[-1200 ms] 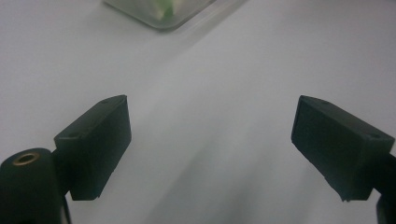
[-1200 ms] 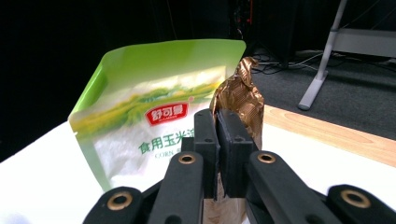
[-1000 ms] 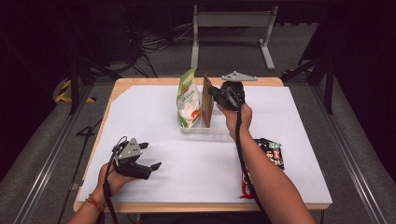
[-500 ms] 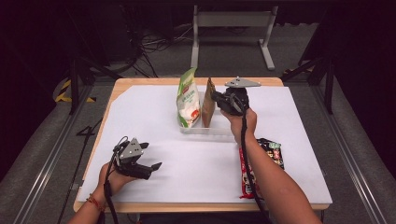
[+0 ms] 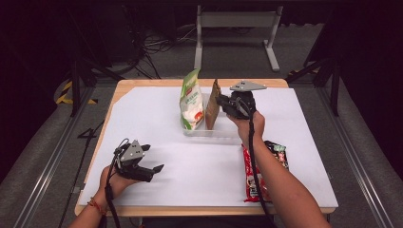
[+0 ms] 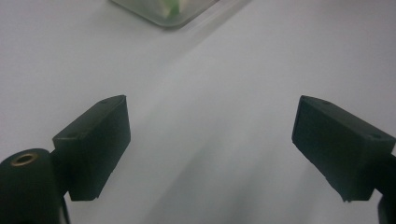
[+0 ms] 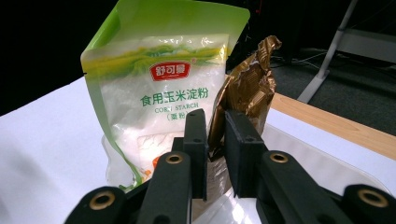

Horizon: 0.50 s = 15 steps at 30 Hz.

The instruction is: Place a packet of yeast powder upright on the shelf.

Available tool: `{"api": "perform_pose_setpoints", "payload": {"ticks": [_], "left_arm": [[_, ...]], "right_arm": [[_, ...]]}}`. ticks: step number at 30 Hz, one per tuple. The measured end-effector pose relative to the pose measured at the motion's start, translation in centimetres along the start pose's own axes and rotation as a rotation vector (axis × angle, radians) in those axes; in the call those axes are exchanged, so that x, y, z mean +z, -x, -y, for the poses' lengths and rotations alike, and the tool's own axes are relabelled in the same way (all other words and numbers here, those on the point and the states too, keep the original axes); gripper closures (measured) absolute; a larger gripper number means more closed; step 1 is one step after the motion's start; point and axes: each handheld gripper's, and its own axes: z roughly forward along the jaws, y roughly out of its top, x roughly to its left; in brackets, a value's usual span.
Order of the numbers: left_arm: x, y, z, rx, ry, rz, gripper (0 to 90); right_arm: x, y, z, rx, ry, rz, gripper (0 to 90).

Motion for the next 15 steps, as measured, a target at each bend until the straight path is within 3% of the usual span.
{"api": "perform_pose_setpoints", "payload": {"ticks": [7,15], "left_arm": [[-0.1,-0.3,0.1,-0.010,0.004,-0.009,12.3],[0.3,0.1,-0.3,0.008,0.008,0.002,12.3]], "right_arm": [[-0.5,-0.2,-0.4,-0.044,0.000,0.005,73.5],[-2.9,-0.9,-0.8,-0.087,0.007,0.004,68.9]]}}
